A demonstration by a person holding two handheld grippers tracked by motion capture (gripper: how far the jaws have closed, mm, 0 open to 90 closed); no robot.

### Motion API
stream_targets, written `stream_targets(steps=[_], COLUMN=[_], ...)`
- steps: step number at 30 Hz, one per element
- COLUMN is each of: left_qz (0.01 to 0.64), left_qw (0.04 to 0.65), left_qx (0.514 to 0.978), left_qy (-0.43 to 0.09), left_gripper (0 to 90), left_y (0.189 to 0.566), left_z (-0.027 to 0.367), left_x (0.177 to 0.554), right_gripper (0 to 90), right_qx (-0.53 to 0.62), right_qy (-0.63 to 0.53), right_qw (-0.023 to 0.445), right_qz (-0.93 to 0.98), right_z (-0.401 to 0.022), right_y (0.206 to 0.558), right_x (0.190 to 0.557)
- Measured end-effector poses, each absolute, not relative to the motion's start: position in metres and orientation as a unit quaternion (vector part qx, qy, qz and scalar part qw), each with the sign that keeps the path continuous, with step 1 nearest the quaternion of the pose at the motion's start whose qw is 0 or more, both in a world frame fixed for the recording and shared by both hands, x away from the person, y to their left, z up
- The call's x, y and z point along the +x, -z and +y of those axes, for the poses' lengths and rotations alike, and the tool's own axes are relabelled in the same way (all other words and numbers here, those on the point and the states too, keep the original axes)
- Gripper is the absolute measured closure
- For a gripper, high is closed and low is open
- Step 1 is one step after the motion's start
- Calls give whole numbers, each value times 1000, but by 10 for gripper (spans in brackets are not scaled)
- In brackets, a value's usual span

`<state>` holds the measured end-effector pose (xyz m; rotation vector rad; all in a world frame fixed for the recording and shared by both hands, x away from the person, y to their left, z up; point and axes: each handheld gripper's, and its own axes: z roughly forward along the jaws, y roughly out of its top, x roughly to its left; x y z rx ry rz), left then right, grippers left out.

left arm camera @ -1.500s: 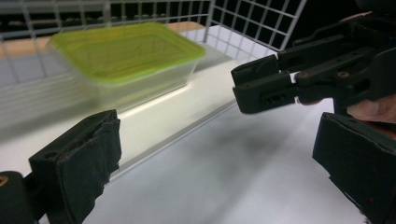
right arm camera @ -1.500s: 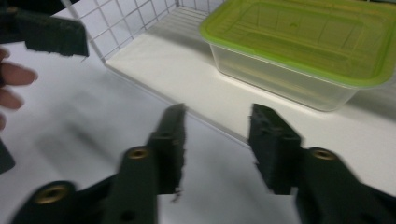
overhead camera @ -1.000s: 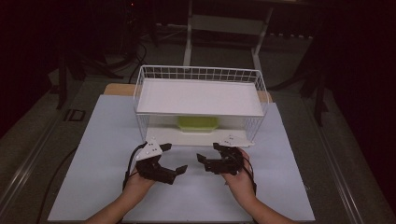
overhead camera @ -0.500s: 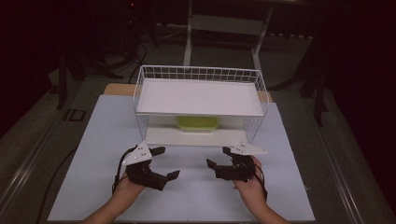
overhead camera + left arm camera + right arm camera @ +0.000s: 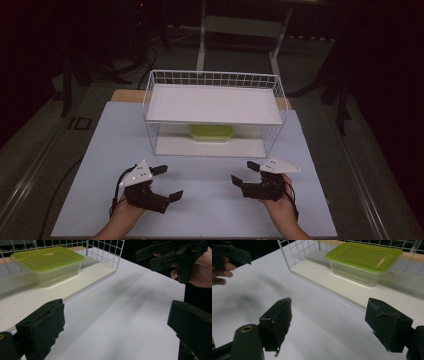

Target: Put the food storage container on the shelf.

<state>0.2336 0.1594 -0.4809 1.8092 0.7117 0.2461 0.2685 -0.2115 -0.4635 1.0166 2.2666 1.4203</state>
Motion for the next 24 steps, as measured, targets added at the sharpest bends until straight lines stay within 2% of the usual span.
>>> stream_targets(steps=[8,19,24], left_qz=[300,289,287], left_qw=[553,553,555], left_qx=[772,776,776], left_qy=[-93,-90,-92], left_gripper=[18,17,17], left_y=[490,498,502], left_z=[169,167,166], left_x=[227,228,230], right_gripper=[210,159,159], right_qx=[340,329,315], right_qy=[-489,-510,-515], right_qw=[132,104,115], right_qz=[792,788,789], right_z=[-225,-244,-249], right_y=[472,476,476], right_x=[257,255,257])
